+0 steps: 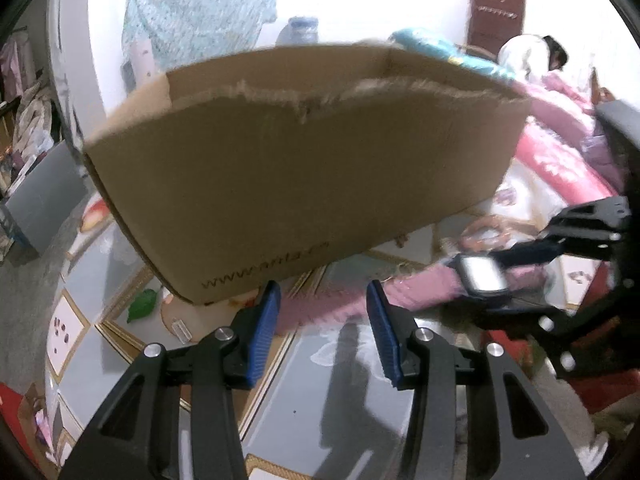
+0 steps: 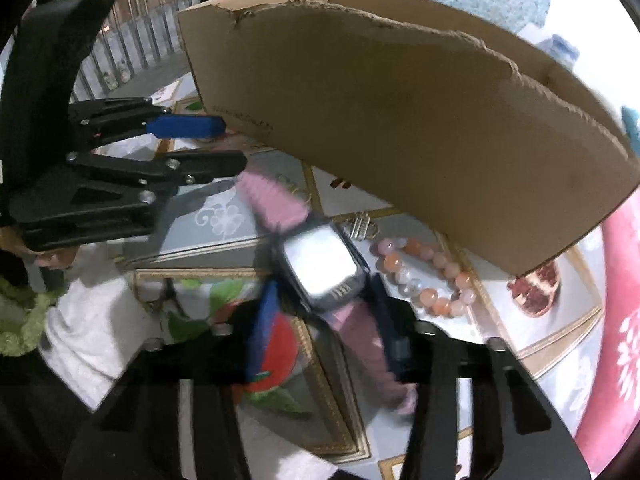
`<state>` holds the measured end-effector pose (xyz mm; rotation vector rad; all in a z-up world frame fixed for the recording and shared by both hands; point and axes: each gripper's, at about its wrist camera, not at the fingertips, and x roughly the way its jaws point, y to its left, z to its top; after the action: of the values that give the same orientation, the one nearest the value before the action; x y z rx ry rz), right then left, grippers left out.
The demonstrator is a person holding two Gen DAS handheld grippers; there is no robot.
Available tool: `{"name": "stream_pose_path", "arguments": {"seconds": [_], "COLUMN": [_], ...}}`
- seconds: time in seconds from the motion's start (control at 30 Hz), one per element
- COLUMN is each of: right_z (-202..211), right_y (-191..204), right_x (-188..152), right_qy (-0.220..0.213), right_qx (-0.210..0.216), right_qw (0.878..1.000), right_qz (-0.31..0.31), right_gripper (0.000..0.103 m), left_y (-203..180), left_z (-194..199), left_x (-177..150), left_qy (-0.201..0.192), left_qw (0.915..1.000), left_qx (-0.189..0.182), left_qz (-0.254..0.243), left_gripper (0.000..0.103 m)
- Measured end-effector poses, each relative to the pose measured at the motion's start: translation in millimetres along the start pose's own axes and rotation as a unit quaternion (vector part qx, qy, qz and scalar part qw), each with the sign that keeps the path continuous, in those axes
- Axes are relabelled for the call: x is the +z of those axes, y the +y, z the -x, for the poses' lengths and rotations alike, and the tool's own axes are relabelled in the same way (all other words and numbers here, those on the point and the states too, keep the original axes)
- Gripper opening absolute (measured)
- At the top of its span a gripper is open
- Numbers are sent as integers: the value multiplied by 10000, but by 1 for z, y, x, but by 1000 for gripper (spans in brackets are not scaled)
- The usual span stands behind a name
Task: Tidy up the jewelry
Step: 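Grasp the pink smartwatch strap with the right tool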
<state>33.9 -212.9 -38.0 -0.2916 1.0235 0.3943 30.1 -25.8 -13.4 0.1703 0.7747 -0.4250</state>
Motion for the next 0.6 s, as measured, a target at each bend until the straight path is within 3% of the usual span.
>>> {"name": "stream_pose_path", "arguments": {"seconds": [0.2, 0.4, 0.6], "right_z": [9, 14, 14], "right_y": [-22, -48, -66], "right_x": [-6, -10, -9], "right_qy": [130, 260, 437], "right_qx": [360, 1027, 1724], "right_qw": [9991, 9935, 9821], "right_qz": [-176, -423, -619], "right_gripper": [39, 38, 38], "left_y": [-24, -49, -79], "left_z": [12, 7, -10], "left_x": [-8, -13, -18], "left_qy": [-4, 59, 76], "left_qw": [9971, 9895, 9680], "left_qx": [-185, -75, 478], "left_qz": [-743, -1445, -2462], "left_gripper": [43, 43, 43]}}
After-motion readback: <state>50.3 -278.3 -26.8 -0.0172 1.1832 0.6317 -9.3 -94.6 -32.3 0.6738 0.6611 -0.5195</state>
